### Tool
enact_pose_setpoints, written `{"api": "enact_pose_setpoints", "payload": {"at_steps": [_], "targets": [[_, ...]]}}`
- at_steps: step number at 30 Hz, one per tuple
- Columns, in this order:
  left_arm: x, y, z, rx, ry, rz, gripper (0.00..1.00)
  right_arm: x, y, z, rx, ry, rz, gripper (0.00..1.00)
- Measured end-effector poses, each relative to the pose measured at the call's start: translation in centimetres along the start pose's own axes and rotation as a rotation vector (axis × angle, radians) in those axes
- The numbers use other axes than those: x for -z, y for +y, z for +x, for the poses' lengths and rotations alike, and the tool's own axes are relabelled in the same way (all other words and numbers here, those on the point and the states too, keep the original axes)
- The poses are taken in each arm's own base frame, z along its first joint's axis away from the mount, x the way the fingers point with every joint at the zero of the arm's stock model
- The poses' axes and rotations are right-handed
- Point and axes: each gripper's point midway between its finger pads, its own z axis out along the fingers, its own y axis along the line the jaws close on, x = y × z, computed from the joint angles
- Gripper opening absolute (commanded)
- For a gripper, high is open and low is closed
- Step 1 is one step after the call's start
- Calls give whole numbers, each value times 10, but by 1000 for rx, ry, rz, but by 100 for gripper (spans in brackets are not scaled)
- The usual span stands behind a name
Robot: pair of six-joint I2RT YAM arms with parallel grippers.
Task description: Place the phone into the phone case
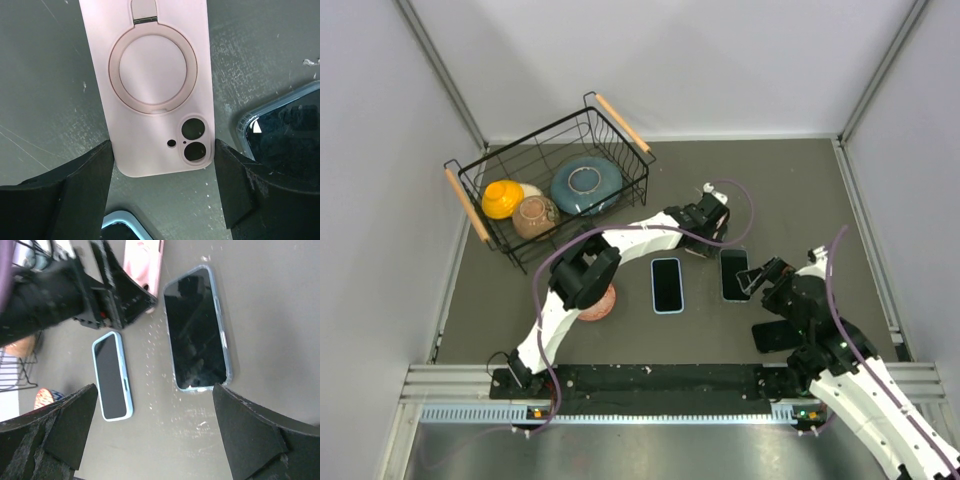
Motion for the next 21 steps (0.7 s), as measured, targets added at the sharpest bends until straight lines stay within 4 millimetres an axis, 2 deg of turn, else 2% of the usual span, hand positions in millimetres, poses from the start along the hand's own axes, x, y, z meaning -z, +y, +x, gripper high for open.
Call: {"api": "enact_pose_setpoints", "payload": {"at_steps": [4,6,12,14,17,21], "targets": [[6,4,9,11,3,19,56,-16,-12,21,-14,66,46,98],[13,8,17,12,20,29,52,-25,-16,25,-18,84,73,98],[31,16,41,36,51,89,43,-56,-27,22,-83,123,137,94],[38,18,48,50,66,121,43,-64,-29,21,-101,142,136,92],[45,18,54,75,84,171,41,-74,-21,19,-116,177,103,88],[50,15,55,107,96,228,41,-95,6,6,-123,231,42,83]]}}
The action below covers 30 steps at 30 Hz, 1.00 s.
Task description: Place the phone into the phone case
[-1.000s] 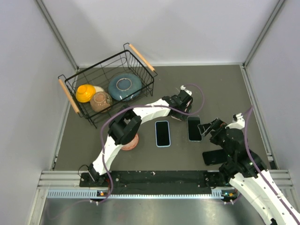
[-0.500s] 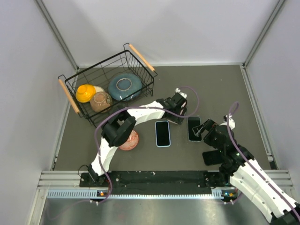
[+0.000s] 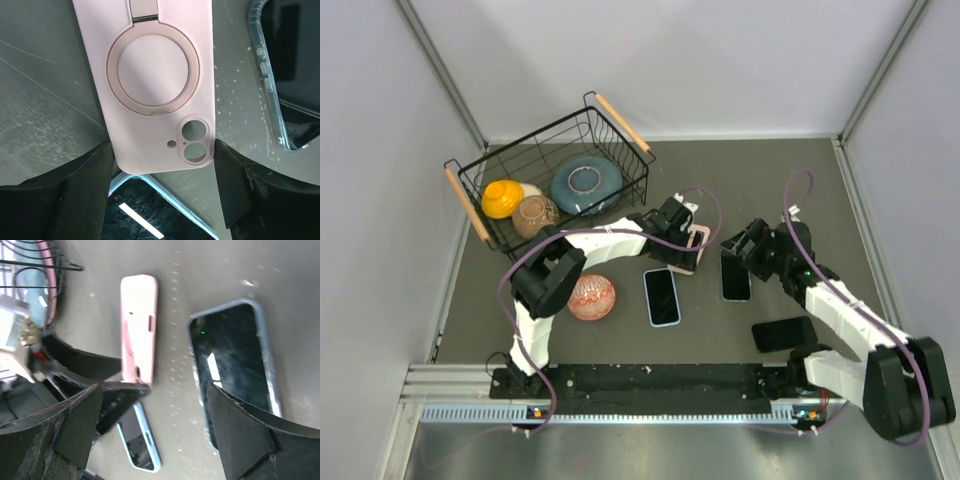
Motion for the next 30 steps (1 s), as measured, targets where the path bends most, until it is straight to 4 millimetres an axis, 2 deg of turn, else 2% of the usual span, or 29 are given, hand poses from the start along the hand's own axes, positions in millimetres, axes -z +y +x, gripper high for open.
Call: {"api": "enact_pose_setpoints", "payload": {"at_steps": [3,6,11,16,21,22,23,25,26,27,28,29,30], "targets": [[2,-6,3,9,10,41,41,-14,25,-8,5,42,-61,80],[3,-13,6,19,22,82,41,-30,38,-8,-1,91,-95,76],[5,-19,10,33,30,123,40,-56,30,7,-39,193,-74,73],[7,-24,14,50,33,161,41,-71,21,20,-68,251,-67,65],[8,-28,16,60,35,187,42,-87,23,26,-77,298,-91,55],[8,-28,16,63,34,190,42,-90,24,27,-78,306,-100,50],[9,-28,16,67,35,193,43,-92,24,28,-75,312,-108,34],[9,-28,15,73,36,198,47,-95,26,29,-57,320,-126,18],[9,-28,15,77,37,200,49,-96,28,29,-49,326,-140,4],[9,-27,15,83,38,200,52,-96,31,28,-37,329,-157,0],[10,-26,14,87,38,201,59,-95,35,28,-29,334,-175,0],[11,-25,13,92,37,201,71,-95,40,26,-11,337,-196,0],[12,-24,12,97,33,201,75,-94,44,26,5,339,-215,0]]}}
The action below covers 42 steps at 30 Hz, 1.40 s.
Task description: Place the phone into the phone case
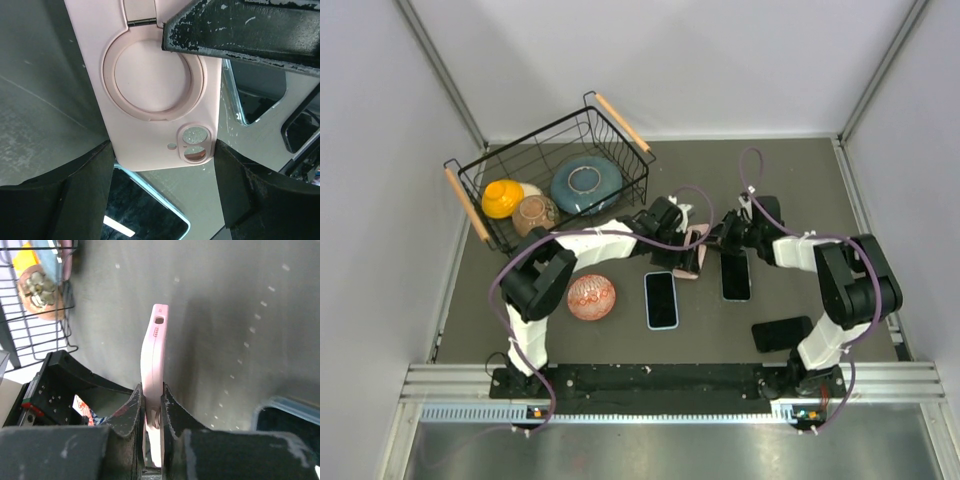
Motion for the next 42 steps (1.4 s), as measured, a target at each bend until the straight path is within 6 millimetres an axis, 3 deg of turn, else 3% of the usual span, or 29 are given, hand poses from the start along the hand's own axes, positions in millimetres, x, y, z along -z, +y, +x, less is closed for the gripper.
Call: {"api": "enact_pose_setpoints", "payload": {"at_steps": [2,6,12,15,17,20,25,27,29,35,42], "targets": [[7,0,-5,10,-13,2,82,0,10,-3,53,8,-31,0],[34,-6,-22,19,-64,15,85,9,37,-13,185,10,-85,0],[104,-25,-40,6,-161,35,90,44,100,-44,583,-96,-183,1],[133,-32,-44,-8,-200,42,90,63,118,-48,745,-156,-213,2],[150,-33,-46,-9,-220,42,85,71,125,-46,842,-183,-233,4],[169,-34,-49,6,-232,52,80,78,125,-20,1069,-204,-274,1],[194,-27,-56,90,-241,107,78,91,106,64,1529,-238,-472,0],[201,-25,-58,116,-244,112,77,93,96,83,1653,-238,-523,0],[206,-31,-59,121,-238,140,75,92,98,89,1771,-260,-540,0],[210,-45,-49,136,-177,204,72,102,129,102,2061,-447,-581,0],[195,-47,-32,175,-54,253,60,103,129,103,2215,-525,-517,0]]}}
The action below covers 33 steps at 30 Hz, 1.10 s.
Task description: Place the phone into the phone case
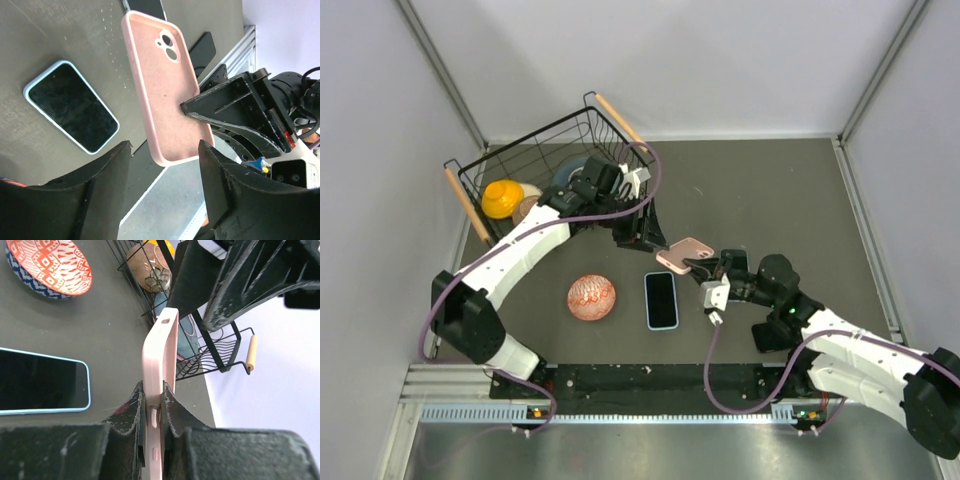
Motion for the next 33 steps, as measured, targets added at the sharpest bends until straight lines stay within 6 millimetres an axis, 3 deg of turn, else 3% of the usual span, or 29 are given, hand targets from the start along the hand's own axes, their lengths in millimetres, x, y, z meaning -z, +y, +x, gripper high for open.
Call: {"api": "enact_pose_setpoints", "payload": {"at_steps": [6,12,13,15,20,21,28,30,33], "targets": [[-12,9,12,17,74,-7,48,-1,-2,0,51,14,9,1],[-24,14,22,9,129,-11,14,-2,2,5,55,34,-3,9],[-25,16,21,9,129,-15,10,-2,3,6,54,37,-8,22],[-27,19,21,14,134,-16,0,-3,6,8,53,43,-19,35],[-34,20,25,15,159,-12,0,-2,8,17,-24,90,-14,73],[-35,20,25,11,158,-9,0,-1,7,17,-52,99,-7,98],[-45,22,13,-24,92,-11,0,18,-8,-11,-319,70,85,99],[-47,25,7,-38,60,-21,0,26,-16,-17,-482,64,166,99],[-45,26,-1,-62,6,-37,0,41,-26,-7,-829,154,340,99]]}}
